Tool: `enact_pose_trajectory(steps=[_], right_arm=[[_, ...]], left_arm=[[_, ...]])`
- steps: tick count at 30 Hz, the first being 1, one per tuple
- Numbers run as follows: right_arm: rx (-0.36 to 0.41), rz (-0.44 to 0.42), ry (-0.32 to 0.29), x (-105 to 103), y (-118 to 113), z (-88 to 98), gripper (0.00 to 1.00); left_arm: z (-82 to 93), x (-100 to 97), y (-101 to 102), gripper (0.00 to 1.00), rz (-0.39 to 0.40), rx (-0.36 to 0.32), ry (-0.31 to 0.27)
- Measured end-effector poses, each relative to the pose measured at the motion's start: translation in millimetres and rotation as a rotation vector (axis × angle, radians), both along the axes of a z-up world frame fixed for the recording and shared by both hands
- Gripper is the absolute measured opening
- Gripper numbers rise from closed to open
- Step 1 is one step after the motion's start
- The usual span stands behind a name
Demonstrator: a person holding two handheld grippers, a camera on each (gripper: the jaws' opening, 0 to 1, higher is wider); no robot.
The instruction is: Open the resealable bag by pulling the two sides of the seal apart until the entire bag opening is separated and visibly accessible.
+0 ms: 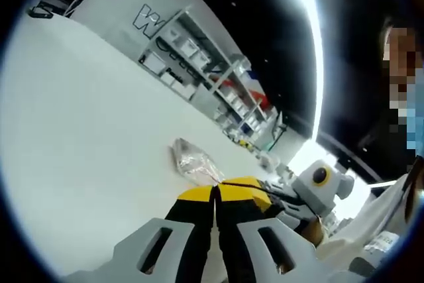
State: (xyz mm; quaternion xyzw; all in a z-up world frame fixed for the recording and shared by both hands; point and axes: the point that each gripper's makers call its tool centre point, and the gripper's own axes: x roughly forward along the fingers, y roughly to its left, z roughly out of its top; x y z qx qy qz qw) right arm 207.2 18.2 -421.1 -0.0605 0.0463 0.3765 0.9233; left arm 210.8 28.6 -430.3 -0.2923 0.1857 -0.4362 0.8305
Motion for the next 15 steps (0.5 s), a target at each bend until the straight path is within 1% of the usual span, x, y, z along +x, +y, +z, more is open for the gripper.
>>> enact_pose_trajectory(steps=[4, 15], right_arm=[[0.012, -0.001, 0.007, 0.4, -0.4, 0.7, 0.00], [-0.008, -0.019, -0.027, 1.3, -0.4, 2.4, 0.00]], left_arm=[[0.0, 0.2, 0.6, 0.00, 0.000, -0.001, 0.000], [-0.3, 1.1, 1.9, 0.00, 0.008, 0.007, -0.014]])
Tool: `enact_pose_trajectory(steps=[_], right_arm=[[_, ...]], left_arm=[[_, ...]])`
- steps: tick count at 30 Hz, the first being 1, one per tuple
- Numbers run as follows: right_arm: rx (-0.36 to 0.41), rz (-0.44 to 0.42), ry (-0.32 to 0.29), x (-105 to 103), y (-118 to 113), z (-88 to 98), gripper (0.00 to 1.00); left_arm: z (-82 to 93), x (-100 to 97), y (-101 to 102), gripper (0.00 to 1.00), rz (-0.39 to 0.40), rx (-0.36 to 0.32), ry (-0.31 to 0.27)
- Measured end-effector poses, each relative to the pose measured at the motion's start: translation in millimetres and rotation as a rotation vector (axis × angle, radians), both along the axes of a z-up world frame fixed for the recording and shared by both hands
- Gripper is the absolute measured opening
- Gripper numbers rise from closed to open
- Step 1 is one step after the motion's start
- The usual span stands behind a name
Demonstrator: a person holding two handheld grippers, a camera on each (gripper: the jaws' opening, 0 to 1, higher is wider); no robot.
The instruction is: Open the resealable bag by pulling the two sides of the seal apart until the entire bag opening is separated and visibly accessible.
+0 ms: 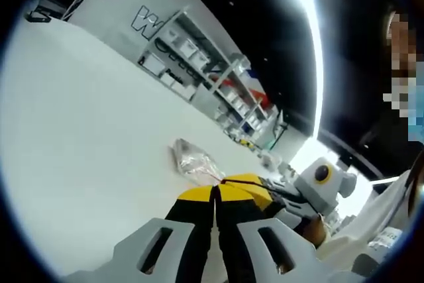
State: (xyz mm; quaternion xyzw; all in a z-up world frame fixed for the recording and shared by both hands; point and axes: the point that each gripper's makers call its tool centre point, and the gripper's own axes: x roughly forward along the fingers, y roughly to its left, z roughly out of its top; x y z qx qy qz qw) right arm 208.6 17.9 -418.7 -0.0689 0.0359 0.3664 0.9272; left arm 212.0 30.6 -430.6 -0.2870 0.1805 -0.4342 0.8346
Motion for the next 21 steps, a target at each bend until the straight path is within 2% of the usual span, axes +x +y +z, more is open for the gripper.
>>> enact_pose_trajectory(steps=[5, 14, 21], right_arm=[[0.021, -0.006, -0.003, 0.4, -0.9, 1.7, 0.00], [0.013, -0.019, -0.039, 1.3, -1.9, 2.7, 0.00], [0.019, -0.032, -0.040, 3.0, -3.8, 4.5, 0.00]], left_arm=[[-0.1, 0.7, 0.6, 0.00, 0.007, 0.006, -0.009], [-0.3, 1.6, 0.9, 0.00, 0.013, 0.008, -0.012], [-0.3, 1.7, 0.8, 0.00, 0.010, 0.009, -0.010]])
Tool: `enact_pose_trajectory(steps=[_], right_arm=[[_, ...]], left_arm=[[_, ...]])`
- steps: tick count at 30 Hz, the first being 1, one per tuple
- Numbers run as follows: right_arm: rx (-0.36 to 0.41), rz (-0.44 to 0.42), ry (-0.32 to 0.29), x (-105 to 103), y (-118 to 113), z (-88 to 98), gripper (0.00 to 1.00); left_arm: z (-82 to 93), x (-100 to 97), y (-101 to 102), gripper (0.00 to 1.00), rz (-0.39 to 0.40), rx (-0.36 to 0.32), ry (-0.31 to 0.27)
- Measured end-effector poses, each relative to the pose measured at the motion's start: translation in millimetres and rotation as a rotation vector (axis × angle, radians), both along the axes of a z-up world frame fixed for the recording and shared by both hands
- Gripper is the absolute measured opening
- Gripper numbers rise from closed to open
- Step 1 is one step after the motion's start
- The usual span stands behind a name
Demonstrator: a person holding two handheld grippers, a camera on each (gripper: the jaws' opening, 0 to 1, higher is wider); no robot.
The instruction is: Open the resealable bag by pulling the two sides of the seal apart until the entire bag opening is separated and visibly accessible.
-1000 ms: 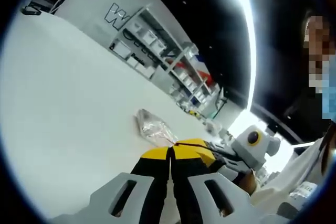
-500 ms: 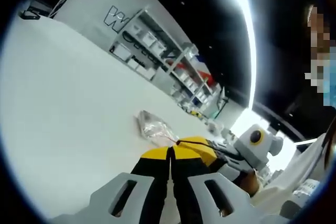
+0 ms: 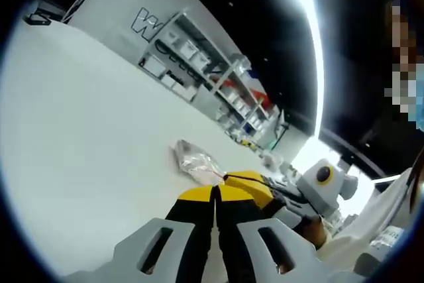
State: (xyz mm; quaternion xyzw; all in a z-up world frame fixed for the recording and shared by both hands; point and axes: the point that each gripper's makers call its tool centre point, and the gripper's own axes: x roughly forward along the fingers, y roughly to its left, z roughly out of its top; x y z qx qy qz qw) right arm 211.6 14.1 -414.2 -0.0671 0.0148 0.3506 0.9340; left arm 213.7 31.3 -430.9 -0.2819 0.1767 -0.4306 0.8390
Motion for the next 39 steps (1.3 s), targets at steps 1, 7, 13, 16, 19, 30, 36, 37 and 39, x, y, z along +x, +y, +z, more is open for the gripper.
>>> enact_pose_trajectory(steps=[1, 7, 13, 16, 19, 30, 36, 37, 39], right_arm=[[0.003, -0.006, -0.004, 1, -1, 1.0, 0.00], [0.010, -0.024, -0.018, 2, -4, 3.7, 0.00], [0.007, -0.052, -0.039, 5, -10, 6.7, 0.00], [0.009, -0.063, -0.046, 7, -12, 8.3, 0.00], [0.011, -0.074, -0.052, 8, -14, 9.9, 0.00], [0.057, -0.114, -0.049, 12, -26, 15.1, 0.00], [0.019, -0.138, -0.074, 13, -29, 15.9, 0.00], [0.013, -0.142, -0.079, 14, -30, 16.3, 0.00], [-0.003, -0.157, -0.103, 14, -33, 19.5, 0.00]], left_arm=[[-0.1, -0.2, 0, 0.00, -0.002, 0.000, 0.001], [-0.4, -0.7, 0, 0.00, -0.004, 0.000, 0.002], [-0.3, -0.3, 0, 0.00, -0.002, -0.001, 0.001], [-0.3, -0.6, 0, 0.00, -0.005, -0.001, 0.001], [-0.2, -0.7, 0, 0.00, -0.005, -0.001, 0.001], [-0.4, -1.2, -1, 0.00, -0.006, -0.002, -0.001], [-0.4, -1.8, -1, 0.00, -0.008, -0.002, -0.002], [-0.5, -2.0, -1, 0.00, -0.008, -0.002, -0.001], [-0.5, -2.3, -1, 0.00, -0.009, -0.002, -0.001]])
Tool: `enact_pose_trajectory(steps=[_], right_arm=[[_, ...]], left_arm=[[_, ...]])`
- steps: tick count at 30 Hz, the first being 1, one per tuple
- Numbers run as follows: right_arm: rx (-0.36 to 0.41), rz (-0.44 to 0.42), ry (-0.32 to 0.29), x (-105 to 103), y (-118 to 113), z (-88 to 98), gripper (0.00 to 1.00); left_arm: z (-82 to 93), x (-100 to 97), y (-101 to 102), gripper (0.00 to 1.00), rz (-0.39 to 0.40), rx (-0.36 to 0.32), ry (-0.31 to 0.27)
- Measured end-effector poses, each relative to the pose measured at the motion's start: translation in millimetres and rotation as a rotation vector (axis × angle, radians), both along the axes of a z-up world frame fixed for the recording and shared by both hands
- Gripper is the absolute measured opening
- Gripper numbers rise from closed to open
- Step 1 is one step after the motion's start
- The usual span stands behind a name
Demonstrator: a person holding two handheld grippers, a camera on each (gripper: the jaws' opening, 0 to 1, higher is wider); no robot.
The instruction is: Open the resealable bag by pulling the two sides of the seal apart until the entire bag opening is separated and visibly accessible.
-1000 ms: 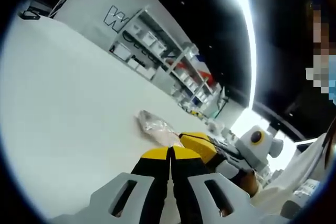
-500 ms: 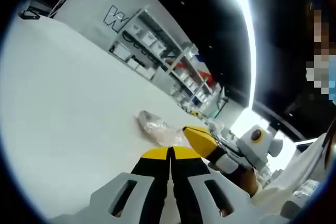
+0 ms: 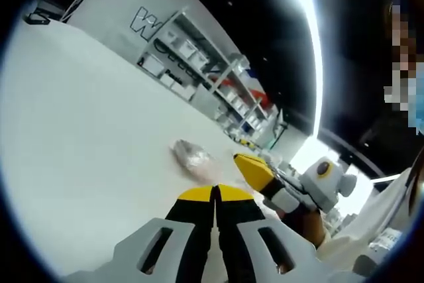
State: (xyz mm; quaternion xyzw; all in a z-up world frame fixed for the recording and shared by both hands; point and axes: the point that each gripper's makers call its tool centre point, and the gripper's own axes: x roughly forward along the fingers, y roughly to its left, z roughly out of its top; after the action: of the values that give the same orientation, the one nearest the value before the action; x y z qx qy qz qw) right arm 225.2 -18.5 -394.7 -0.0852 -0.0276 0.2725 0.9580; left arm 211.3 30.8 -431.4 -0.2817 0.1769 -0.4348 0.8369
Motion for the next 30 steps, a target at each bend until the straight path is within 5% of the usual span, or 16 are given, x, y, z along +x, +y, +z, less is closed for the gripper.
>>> enact_pose_trajectory(steps=[6, 12, 22, 30], right_arm=[[0.008, 0.028, 0.004, -3, 7, -0.1, 0.00], [0.022, 0.066, 0.012, -7, 18, -1.2, 0.00], [0.085, 0.101, 0.037, -8, 24, -0.5, 0.00], [0.092, 0.120, 0.041, -11, 28, -0.1, 0.00]], left_arm=[[2.4, -0.5, 0, 0.00, -0.003, -0.019, 0.006], [20.1, 4.7, 10, 0.01, 0.003, -0.201, 0.104], [20.4, 6.1, 6, 0.13, 0.005, -0.193, 0.127], [13.7, 5.0, 3, 0.01, 0.002, -0.144, 0.126]])
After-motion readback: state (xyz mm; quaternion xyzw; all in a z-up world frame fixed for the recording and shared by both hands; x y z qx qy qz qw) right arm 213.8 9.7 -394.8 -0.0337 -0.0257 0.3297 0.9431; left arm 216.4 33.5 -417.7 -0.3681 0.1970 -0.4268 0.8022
